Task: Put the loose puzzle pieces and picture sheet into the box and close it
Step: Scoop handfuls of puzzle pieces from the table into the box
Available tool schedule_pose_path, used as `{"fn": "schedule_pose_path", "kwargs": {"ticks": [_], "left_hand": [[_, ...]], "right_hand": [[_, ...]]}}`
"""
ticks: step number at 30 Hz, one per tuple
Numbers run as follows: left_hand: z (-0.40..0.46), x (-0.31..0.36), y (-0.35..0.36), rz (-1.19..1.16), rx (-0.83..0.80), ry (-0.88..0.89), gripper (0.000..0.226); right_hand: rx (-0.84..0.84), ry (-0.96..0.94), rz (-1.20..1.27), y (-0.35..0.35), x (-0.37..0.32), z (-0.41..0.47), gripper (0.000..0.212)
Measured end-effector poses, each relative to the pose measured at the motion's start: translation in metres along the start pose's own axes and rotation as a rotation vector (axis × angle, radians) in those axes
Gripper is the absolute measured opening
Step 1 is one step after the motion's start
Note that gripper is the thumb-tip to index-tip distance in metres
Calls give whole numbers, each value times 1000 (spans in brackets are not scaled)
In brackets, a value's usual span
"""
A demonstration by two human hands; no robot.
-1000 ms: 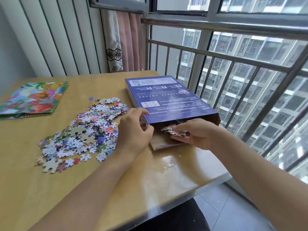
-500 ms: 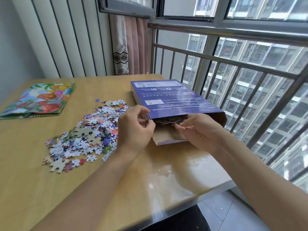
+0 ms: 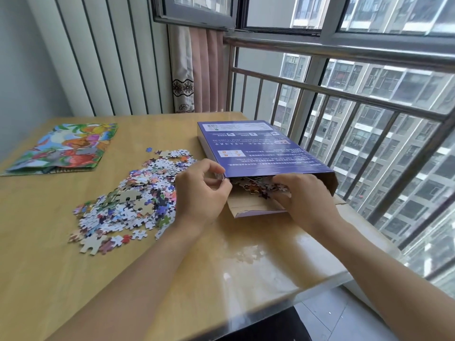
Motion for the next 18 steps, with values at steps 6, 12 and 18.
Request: {"fn": "schedule_pose_path", "kwargs": {"ticks": [6,12,18], "left_hand": [[1,-1,-1,0,-3,5,19],[1,-1,-1,17,-5,11,19],[0,-5,7,26,-49,28,15]], "right_hand": [[-99,-226,133,5,-6,-7,12],[-405,-282,68,23,-15,-11,64],[-559,-146,161,35,-6,12,69]]}}
Point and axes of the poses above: each hand's wrist, its own z-axis towards the middle knuckle, its own y-axis out of the palm, x = y × z, the point moved 6 cm from there along z, towards the middle knuckle, and after that the axes turned 10 degrees about -x, right-handed, at the moved point
